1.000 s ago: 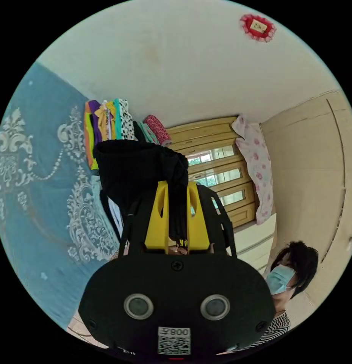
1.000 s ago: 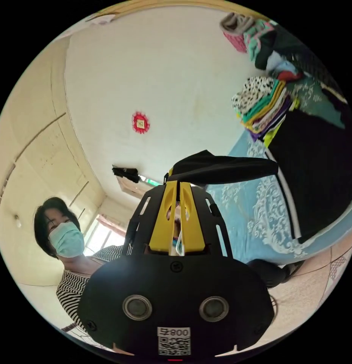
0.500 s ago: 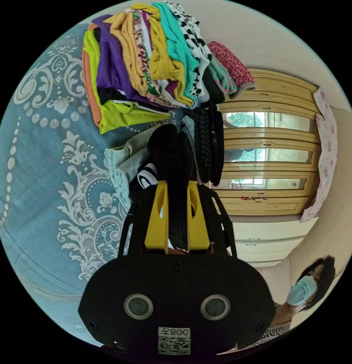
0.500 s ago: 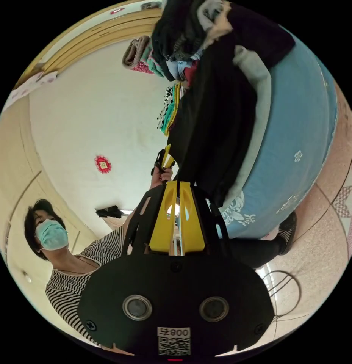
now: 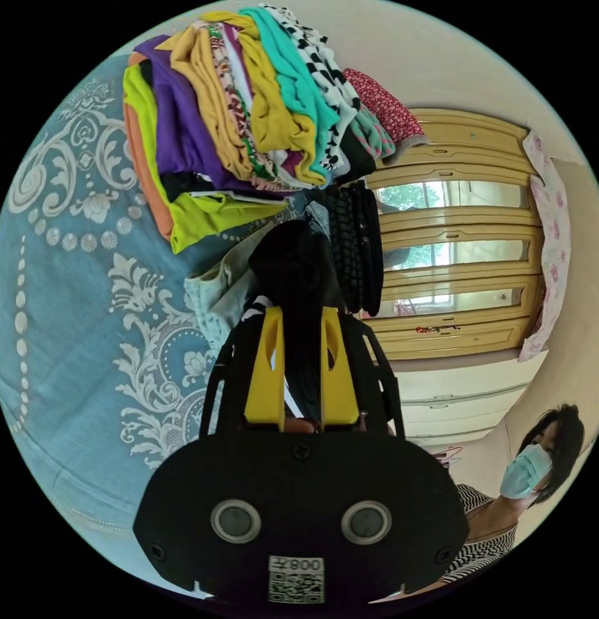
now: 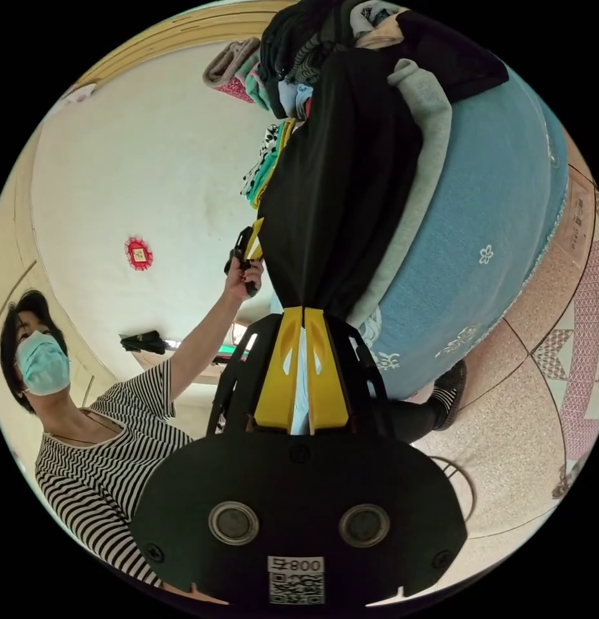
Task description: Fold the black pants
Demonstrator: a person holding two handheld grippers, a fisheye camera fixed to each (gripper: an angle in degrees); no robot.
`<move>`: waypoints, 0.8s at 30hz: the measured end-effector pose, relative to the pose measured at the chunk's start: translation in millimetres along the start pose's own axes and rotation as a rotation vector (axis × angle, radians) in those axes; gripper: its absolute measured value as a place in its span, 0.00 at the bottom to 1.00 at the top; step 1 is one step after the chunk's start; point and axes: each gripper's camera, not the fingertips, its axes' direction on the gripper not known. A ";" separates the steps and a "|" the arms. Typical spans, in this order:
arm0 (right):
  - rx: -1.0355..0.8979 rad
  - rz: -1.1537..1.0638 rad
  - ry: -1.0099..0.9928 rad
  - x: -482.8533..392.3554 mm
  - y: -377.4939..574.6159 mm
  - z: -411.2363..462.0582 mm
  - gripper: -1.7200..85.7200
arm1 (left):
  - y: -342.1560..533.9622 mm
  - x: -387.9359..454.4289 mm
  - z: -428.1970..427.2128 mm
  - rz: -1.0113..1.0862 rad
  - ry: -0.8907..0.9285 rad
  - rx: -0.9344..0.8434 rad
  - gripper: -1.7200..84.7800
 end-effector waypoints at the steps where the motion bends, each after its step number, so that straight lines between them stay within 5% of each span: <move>1: 0.020 -0.001 -0.007 -1.6 1.8 -5.8 0.02 | 1.4 7.6 -3.1 -0.008 -0.006 0.016 0.13; 6: 0.128 -0.015 0.044 -19.9 6.4 -37.8 0.02 | 7.2 59.5 -21.3 0.024 -0.108 0.118 0.11; 10: 0.205 -0.185 0.277 -74.5 -19.0 -58.3 0.02 | 15.5 137.4 -24.1 0.195 -0.244 0.201 0.07; 19: 0.090 -0.401 0.911 -140.6 -135.7 -0.5 0.02 | -13.3 226.3 73.4 0.339 -0.717 0.018 0.02; 24: 0.122 -0.374 1.019 -128.9 -126.8 0.1 0.02 | -21.1 257.4 104.4 0.406 -0.822 0.024 0.02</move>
